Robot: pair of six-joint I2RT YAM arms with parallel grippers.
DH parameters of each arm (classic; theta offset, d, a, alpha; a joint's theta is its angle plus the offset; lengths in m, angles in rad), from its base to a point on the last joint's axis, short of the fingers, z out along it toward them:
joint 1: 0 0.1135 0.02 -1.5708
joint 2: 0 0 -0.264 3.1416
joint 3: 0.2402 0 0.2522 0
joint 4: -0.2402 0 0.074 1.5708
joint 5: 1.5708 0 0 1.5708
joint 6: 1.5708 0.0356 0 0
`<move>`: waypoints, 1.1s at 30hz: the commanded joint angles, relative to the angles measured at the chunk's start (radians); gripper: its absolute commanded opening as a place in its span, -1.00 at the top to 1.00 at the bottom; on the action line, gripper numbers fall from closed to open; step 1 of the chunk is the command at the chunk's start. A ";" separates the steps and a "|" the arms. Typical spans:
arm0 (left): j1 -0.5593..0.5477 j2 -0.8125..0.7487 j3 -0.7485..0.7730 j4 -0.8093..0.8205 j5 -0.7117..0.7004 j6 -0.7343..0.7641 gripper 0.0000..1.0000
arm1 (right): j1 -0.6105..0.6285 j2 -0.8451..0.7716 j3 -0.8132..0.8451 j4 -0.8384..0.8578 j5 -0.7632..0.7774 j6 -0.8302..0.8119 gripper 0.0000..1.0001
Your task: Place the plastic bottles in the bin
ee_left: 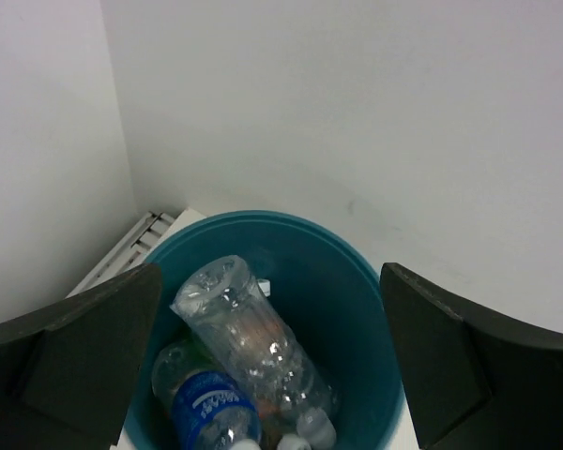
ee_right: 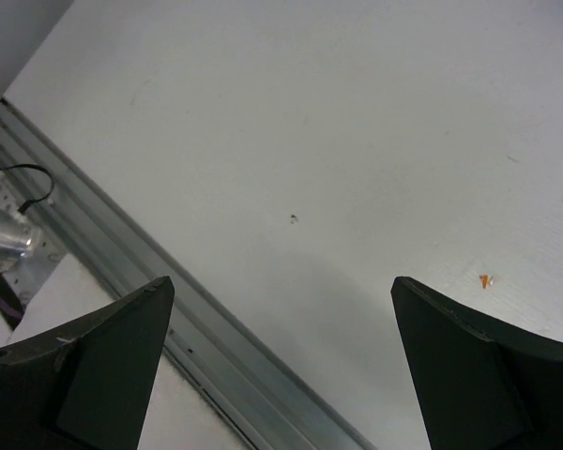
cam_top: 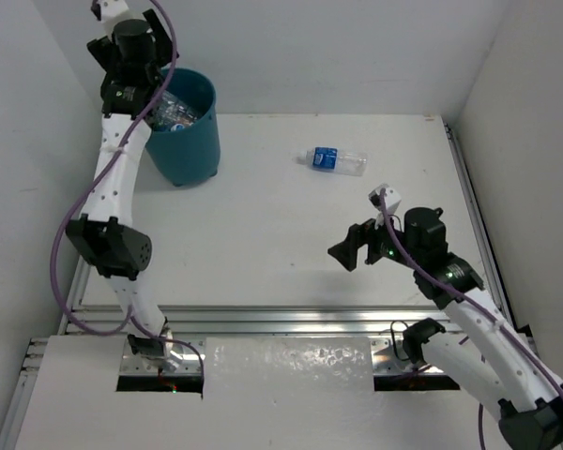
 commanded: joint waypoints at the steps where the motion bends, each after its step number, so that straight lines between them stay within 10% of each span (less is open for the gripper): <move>1: 0.005 -0.200 -0.001 -0.014 0.064 -0.034 -0.99 | 0.002 0.074 0.001 0.090 0.071 0.004 -0.98; 8: -0.027 -0.563 -0.496 -0.118 0.471 -0.313 -1.00 | -0.004 0.474 0.170 0.284 0.360 -0.232 -0.98; 13: -0.117 -0.870 -0.952 -0.028 0.480 -0.269 -0.99 | -0.066 0.922 0.538 0.248 0.408 -0.495 -0.98; 24: -0.182 -1.079 -1.302 0.010 0.311 -0.109 -0.99 | -0.239 1.617 1.393 -0.057 0.080 -0.768 -0.95; 33: -0.210 -1.057 -1.331 0.016 0.369 -0.097 -0.99 | -0.323 1.746 1.460 -0.152 -0.175 -0.755 -0.95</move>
